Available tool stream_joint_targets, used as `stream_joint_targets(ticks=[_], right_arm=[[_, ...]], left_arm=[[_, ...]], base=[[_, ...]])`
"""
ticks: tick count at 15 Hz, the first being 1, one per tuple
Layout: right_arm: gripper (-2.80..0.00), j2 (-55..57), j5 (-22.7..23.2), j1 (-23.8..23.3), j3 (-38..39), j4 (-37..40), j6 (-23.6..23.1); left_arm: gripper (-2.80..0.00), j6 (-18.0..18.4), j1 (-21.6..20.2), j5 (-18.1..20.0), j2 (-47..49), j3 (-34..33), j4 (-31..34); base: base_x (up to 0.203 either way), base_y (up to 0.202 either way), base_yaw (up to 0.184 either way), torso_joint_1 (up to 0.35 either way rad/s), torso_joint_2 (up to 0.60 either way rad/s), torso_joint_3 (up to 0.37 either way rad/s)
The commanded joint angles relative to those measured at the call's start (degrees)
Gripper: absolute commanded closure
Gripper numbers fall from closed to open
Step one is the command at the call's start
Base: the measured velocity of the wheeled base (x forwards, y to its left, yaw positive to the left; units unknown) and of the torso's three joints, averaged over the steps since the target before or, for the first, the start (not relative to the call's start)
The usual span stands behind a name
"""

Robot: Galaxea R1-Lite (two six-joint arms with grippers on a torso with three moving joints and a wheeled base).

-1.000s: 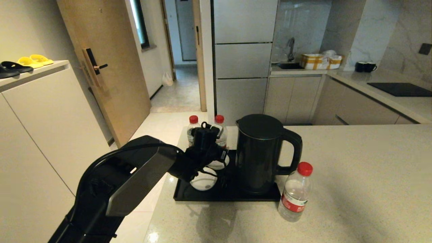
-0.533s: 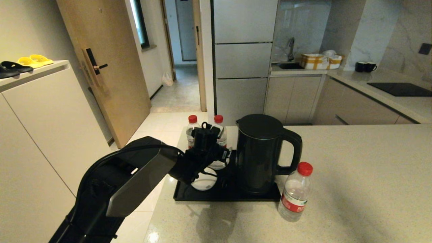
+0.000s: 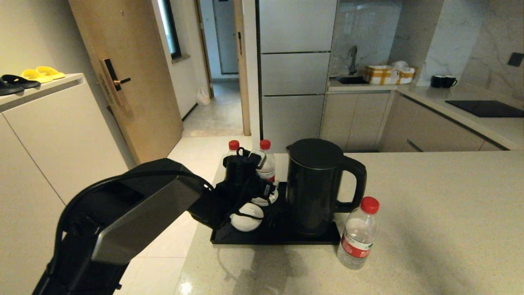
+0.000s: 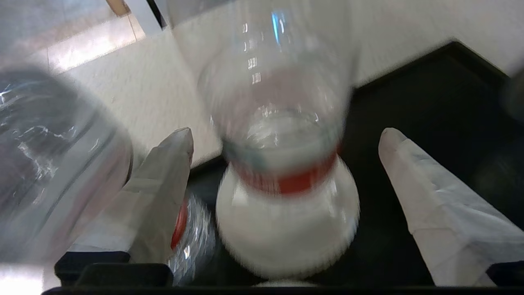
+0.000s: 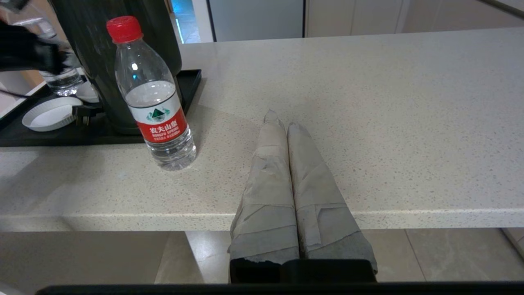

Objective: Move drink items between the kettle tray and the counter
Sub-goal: Return the bottled water to its original position

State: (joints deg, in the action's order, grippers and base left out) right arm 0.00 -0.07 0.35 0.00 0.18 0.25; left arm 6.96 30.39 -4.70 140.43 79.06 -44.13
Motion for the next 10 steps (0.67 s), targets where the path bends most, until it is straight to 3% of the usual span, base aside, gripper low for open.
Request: stream_joint_targets(ticks=[1, 5, 8, 9, 10], right_arm=[[0.0, 0.09, -0.01, 0.0, 0.09, -0.01, 0.01], [0.0, 0.09, -0.01, 0.0, 0.09, -0.01, 0.01], [0.0, 0.0, -0.01, 0.0, 0.09, -0.01, 0.01], [0.0, 0.09, -0.01, 0.0, 0.09, -0.01, 0.01], [0.0, 0.09, -0.01, 0.0, 0.09, -0.01, 0.01]], left_arm=[[-2.8, -0.08, 0.47, 0.14, -6.95, -7.31, -0.8], [-2.8, -0.62, 2.64, -0.17, -17.03, -17.96, -3.45], [-2.8, -2.61, 3.78, -1.32, -28.21, -22.93, -1.79], [0.0, -3.64, 3.92, -2.26, -32.35, -23.71, 0.72], [0.0, -4.22, 3.97, -2.87, -36.38, -24.18, 3.91]], base=[[0.0, 0.0, 0.0, 0.0, 0.0, 0.0], [0.0, 0.0, 0.0, 0.0, 0.0, 0.0], [0.0, 0.0, 0.0, 0.0, 0.0, 0.0], [0.0, 0.0, 0.0, 0.0, 0.0, 0.0], [0.0, 0.0, 0.0, 0.0, 0.0, 0.0]])
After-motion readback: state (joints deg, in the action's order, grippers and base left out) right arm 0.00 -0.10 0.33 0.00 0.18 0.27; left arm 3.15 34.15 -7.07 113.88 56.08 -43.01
